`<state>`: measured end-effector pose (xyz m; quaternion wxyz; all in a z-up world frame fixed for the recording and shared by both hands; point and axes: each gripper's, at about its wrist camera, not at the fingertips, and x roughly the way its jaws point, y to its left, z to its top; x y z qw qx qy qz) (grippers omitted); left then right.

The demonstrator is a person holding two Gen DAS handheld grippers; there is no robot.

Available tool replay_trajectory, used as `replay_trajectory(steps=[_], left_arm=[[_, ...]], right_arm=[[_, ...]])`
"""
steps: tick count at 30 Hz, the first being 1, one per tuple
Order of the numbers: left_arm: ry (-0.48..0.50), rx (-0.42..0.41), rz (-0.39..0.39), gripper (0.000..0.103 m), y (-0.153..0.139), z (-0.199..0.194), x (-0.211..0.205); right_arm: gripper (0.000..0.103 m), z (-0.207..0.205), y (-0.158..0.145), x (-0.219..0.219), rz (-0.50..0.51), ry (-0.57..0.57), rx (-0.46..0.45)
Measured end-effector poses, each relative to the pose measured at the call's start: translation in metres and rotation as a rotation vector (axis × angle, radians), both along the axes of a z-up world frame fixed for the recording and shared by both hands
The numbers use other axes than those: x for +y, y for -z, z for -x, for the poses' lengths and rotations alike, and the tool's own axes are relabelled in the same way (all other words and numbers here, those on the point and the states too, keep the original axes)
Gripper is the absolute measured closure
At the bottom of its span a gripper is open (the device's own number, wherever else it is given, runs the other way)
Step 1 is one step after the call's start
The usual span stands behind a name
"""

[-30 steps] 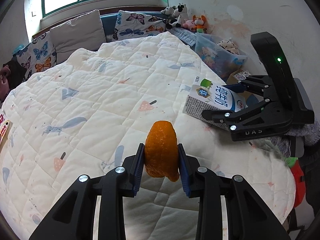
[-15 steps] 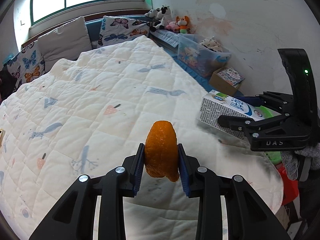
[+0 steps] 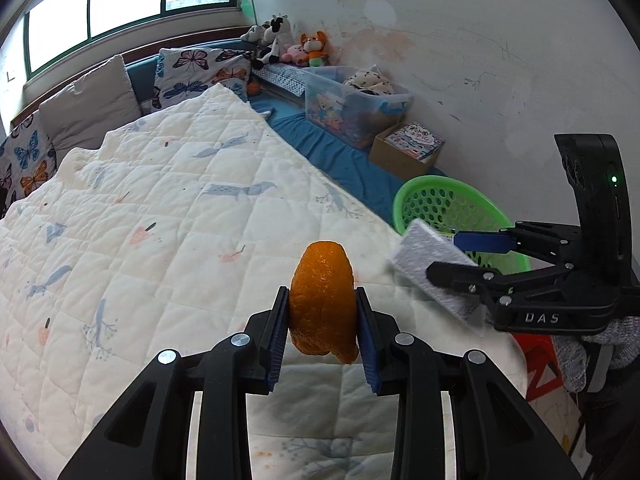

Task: Collect trash
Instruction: 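Carry the orange and milk carton over the green basket with both grippers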

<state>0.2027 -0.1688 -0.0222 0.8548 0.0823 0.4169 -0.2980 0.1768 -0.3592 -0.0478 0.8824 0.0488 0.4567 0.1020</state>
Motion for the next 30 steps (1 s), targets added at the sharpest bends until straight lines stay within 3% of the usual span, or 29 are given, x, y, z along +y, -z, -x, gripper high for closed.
replay_trajectory(steps=[1, 3, 15, 19, 30], left_arm=[[0.002, -0.003, -0.001, 0.072, -0.001, 0.001, -0.001], [0.003, -0.009, -0.001, 0.072, -0.003, 0.003, -0.001], [-0.015, 0.000, -0.007, 0.072, -0.001, 0.001, 0.006], [-0.007, 0.002, -0.011, 0.072, 0.000, 0.001, 0.004], [0.062, 0.019, -0.001, 0.072, 0.001, 0.005, -0.035]], right_arm=[[0.029, 0.002, 0.000, 0.001, 0.001, -0.003, -0.001], [0.021, 0.004, 0.000, 0.003, 0.023, -0.002, -0.013], [0.022, -0.004, 0.018, 0.019, 0.034, -0.054, 0.012], [0.035, -0.009, 0.027, 0.023, 0.045, -0.056, 0.037], [0.036, 0.020, -0.001, -0.029, 0.020, 0.071, -0.033]])
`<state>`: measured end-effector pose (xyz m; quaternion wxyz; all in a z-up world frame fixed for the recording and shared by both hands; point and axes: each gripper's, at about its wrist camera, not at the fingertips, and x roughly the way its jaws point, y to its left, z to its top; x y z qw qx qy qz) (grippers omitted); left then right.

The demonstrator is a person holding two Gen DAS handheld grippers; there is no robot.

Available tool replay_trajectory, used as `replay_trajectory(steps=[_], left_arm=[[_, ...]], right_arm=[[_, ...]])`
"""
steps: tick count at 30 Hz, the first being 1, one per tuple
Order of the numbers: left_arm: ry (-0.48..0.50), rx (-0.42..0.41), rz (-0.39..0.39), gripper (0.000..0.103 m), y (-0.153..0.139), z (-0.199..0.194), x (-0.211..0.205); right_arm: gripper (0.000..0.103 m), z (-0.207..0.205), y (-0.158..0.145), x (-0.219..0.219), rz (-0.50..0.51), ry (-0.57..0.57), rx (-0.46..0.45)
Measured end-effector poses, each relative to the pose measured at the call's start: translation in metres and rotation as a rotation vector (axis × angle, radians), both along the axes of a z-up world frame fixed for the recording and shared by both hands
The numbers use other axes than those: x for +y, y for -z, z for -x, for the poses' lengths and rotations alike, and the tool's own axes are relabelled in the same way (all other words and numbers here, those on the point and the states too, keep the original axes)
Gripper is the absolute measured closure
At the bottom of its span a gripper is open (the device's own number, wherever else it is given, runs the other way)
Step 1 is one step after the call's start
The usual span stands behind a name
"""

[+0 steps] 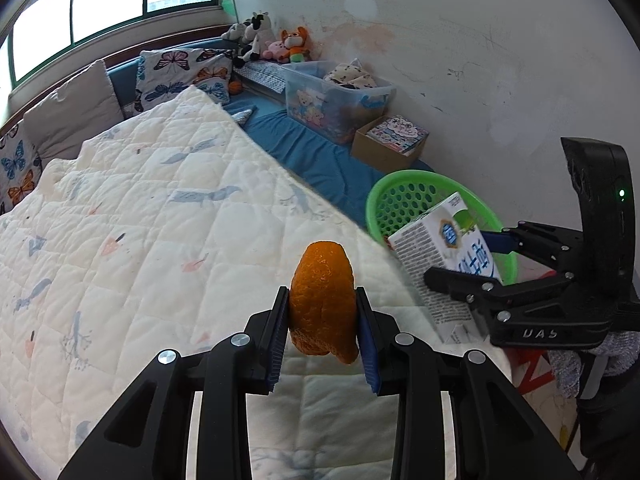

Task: Collect trash
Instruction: 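Carry the orange and milk carton over the green basket with both grippers, then release the milk carton with the right gripper while the left gripper drops the orange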

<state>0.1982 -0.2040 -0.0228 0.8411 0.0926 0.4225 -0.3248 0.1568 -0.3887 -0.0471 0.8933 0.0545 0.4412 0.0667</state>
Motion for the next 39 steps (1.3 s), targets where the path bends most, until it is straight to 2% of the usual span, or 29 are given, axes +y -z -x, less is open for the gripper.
replay_trajectory(steps=[9, 17, 29, 39], left_arm=[[0.086, 0.001, -0.011, 0.072, 0.000, 0.007, -0.065], [0.130, 0.003, -0.041, 0.072, 0.003, 0.007, -0.114], [0.163, 0.012, -0.058, 0.072, 0.007, 0.007, -0.150], [0.169, 0.023, -0.067, 0.069, 0.015, 0.003, -0.169]], right_arm=[[0.035, 0.025, -0.005, -0.071, 0.001, 0.170, -0.007], [0.035, 0.034, -0.004, -0.106, -0.010, 0.255, -0.013], [0.033, 0.036, 0.007, -0.134, -0.038, 0.325, 0.002], [0.030, 0.046, 0.002, -0.143, -0.045, 0.339, -0.018]])
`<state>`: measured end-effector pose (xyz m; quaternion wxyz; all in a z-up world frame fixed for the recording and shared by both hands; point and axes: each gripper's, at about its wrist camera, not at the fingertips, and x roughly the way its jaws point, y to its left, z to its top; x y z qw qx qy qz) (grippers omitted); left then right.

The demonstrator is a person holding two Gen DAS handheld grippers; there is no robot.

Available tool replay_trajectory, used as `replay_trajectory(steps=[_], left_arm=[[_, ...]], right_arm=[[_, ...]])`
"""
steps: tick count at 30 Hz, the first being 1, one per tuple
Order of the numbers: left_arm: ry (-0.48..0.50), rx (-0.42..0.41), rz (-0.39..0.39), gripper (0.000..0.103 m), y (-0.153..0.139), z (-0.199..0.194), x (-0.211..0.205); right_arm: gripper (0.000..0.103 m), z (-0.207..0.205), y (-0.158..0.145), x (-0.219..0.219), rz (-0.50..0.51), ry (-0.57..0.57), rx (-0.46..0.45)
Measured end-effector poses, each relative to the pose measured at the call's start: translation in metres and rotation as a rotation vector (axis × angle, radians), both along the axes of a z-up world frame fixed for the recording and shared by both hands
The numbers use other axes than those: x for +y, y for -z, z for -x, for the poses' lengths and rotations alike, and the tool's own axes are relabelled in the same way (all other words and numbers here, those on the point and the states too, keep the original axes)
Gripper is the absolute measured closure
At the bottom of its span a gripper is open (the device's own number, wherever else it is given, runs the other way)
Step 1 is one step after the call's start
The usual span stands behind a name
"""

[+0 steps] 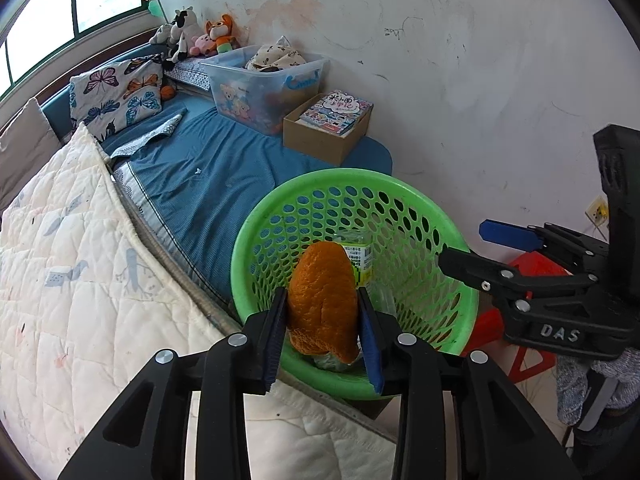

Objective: Collect trash

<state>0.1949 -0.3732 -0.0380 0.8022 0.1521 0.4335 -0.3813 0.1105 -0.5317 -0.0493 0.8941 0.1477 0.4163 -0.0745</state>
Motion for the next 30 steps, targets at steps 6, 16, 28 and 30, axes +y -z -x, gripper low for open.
replay_trajectory(steps=[6, 16, 28, 30], left_arm=[[-0.002, 0.005, 0.010, 0.061, 0.001, 0.001, -0.008], [-0.006, -0.043, 0.026, 0.033, -0.009, 0.009, -0.002], [-0.085, -0.102, 0.055, 0.014, -0.027, 0.025, 0.064], [-0.110, -0.112, 0.060, 0.012, -0.030, 0.027, 0.080]], right_arm=[[0.030, 0.012, -0.004, 0.002, 0.013, -0.003, -0.010], [0.028, 0.026, -0.010, 0.009, 0.015, -0.010, -0.032], [0.019, 0.039, -0.021, 0.048, 0.047, -0.045, -0.048], [0.015, 0.041, -0.023, 0.059, 0.049, -0.055, -0.056]])
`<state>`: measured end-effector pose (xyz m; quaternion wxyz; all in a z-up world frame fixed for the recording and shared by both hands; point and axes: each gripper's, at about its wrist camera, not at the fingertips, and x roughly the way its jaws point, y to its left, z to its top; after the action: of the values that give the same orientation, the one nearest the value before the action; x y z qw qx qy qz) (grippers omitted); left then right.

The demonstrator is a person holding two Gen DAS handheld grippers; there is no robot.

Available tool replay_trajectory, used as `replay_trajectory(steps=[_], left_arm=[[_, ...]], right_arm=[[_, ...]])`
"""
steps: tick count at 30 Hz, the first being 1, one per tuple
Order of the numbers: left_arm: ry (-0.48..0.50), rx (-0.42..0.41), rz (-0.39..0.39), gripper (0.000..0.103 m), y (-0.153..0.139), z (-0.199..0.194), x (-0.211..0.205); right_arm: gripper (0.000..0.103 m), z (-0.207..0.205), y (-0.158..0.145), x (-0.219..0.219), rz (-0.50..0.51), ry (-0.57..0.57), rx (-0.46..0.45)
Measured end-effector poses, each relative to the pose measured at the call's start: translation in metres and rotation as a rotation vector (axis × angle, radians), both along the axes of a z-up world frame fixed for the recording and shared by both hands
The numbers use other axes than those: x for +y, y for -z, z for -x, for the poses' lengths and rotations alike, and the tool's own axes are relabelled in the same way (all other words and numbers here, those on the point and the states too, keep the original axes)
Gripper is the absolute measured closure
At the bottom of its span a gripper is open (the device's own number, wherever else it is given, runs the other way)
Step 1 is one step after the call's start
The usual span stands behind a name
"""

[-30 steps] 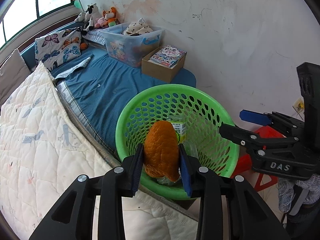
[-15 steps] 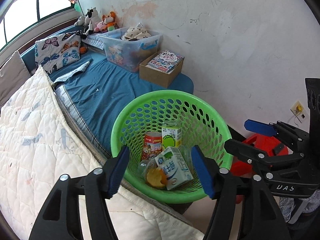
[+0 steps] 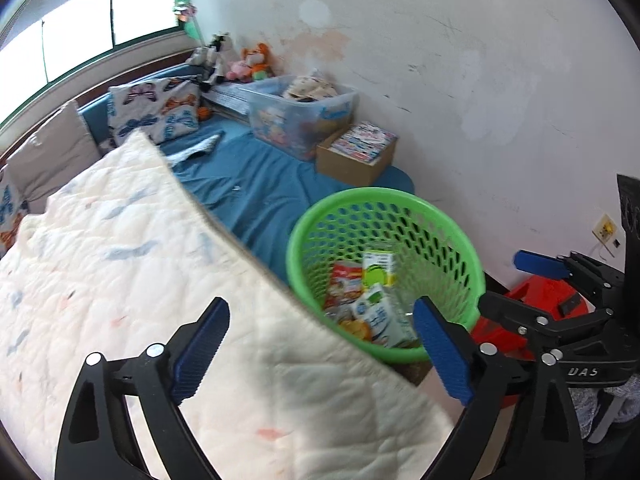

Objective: Collect trash

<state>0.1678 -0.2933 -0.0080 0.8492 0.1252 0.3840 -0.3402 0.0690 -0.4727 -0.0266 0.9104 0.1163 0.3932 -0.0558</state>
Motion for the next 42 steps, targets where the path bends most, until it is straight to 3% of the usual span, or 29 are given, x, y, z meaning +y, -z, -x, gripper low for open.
replay_trajectory(steps=[19, 24, 28, 42], left_arm=[[-0.245, -0.094, -0.016, 0.007, -0.012, 0.037, 0.133], [-0.301, -0.100, 0.015, 0.007, -0.014, 0.046, 0.163], [-0.331, -0.113, 0.020, 0.007, -0.016, 0.054, 0.177], [-0.426, -0.137, 0.035, 0.007, -0.019, 0.076, 0.207]], right_arm=[[0.005, 0.022, -0.008, 0.084, 0.012, -0.056, -0.046], [0.005, 0.028, -0.011, 0.098, 0.036, -0.049, -0.057], [0.005, 0.031, -0.011, 0.107, 0.070, -0.049, -0.062], [0.005, 0.037, -0.020, 0.130, 0.049, -0.086, -0.112]])
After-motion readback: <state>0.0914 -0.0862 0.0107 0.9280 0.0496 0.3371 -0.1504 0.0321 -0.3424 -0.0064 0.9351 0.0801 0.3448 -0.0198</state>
